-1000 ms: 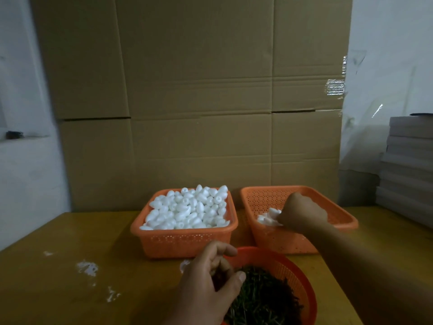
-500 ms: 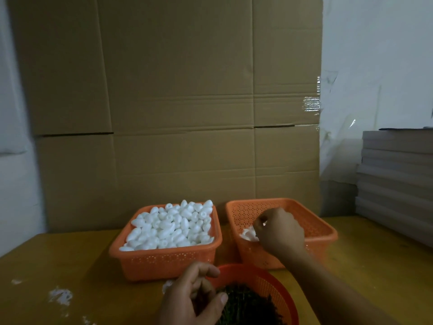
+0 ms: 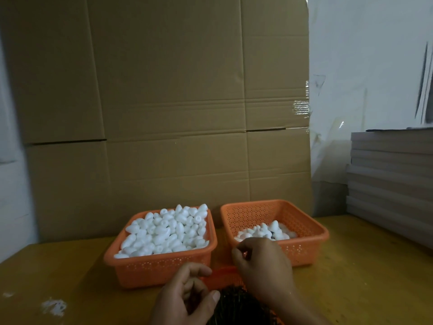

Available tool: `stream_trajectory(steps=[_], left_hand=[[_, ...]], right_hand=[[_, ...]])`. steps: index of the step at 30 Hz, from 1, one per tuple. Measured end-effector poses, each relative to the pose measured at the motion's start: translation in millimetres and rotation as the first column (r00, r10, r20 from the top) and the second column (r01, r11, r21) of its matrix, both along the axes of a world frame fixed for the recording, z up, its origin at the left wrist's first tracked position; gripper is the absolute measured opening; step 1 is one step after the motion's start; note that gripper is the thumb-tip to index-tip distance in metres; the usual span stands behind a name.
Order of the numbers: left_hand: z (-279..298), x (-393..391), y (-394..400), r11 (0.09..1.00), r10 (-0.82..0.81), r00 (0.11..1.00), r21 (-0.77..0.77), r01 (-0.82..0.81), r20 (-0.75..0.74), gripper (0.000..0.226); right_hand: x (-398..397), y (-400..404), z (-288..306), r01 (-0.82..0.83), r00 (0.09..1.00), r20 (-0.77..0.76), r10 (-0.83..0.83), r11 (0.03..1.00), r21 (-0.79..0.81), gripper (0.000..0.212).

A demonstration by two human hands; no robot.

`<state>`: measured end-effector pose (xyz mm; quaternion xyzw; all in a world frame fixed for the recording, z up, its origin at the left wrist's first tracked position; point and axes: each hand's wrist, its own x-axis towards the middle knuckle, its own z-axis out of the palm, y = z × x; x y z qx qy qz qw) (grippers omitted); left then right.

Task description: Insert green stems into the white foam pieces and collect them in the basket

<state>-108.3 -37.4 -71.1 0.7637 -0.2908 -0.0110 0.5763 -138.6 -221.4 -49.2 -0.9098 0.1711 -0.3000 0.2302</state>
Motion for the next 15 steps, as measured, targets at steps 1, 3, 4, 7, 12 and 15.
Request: stream_trajectory(steps=[1, 3, 4, 7, 12, 15], left_hand=[[0, 0, 0, 1.000, -0.004, 1.000, 0.003, 0.004, -0.001, 0.031], [2, 0, 0, 1.000, -0.010, 1.000, 0.002, 0.010, -0.001, 0.032], [3, 0, 0, 1.000, -0.008, 1.000, -0.001, 0.008, -0.002, 0.032], [4, 1, 0, 1.000, 0.019, 1.000, -0.006, -0.019, -0.009, 0.033], [8, 9, 4, 0.993, 0.100, 0.995, 0.055, -0.100, 0.015, 0.031], [18, 18, 8, 0.982, 0.146, 0.985, 0.107, -0.155, 0.086, 0.031]], right_hand=[[-3, 2, -1, -0.008, 1.000, -0.008, 0.008, 1.000, -0.012, 0.023], [-7, 4, 0, -0.034, 0.999, -0.039, 0.033, 0.999, -0.027, 0.022], [-9, 5, 0, -0.054, 0.996, -0.067, 0.052, 0.998, -0.036, 0.022], [-13, 9, 4, -0.127, 0.977, -0.177, 0.114, 0.990, -0.061, 0.021], [-13, 19, 5, -0.151, 0.954, -0.274, 0.124, 0.985, -0.082, 0.026], [-11, 21, 4, -0.158, 0.945, -0.299, 0.133, 0.985, -0.062, 0.025]])
